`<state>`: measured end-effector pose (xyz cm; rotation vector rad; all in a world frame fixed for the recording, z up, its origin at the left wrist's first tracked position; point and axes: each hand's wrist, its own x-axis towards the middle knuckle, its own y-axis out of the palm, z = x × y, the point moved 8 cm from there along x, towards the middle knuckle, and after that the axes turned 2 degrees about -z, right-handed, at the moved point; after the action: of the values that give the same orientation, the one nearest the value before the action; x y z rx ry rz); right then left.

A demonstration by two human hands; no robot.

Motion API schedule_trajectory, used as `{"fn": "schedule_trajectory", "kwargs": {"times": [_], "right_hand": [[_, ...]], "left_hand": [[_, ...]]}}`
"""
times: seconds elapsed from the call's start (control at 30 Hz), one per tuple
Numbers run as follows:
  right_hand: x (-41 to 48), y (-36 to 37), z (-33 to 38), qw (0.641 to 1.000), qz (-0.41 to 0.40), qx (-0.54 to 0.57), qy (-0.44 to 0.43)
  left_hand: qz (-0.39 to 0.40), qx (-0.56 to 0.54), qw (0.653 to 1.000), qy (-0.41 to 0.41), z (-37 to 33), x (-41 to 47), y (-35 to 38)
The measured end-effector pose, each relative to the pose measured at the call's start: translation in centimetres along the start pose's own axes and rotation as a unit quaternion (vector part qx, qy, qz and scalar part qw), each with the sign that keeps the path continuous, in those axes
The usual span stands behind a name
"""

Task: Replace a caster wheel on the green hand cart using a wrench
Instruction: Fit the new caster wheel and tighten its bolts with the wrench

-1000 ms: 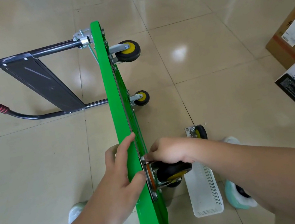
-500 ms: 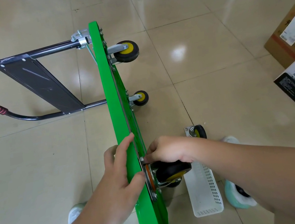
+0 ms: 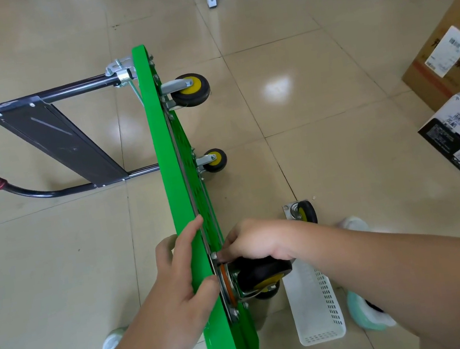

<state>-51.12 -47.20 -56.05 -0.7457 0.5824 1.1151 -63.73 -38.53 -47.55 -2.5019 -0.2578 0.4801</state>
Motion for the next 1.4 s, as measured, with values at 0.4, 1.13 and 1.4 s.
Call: {"fn": "schedule_trajectory", "kwargs": {"times": [0.4,1.13,1.4], "right_hand": [[-0.5,0.0,0.2,0.999,-0.004,-0.039,0.022],[-0.9,0.1,0.9,0.999,-0.035,-0.024,0.015],[-0.7,0.4,0.7,0.995,-0.032,-0.089,0.021]], "left_hand": [[-0.003,-0.008,1.0,-0.009,-0.6,-0.1,-0.1],[-0.031,0.004,1.0,0.003,-0.8,-0.2,0.0],[-0.024,0.014,1.0,0.008,-0.4,-0.1,0.1]]}}
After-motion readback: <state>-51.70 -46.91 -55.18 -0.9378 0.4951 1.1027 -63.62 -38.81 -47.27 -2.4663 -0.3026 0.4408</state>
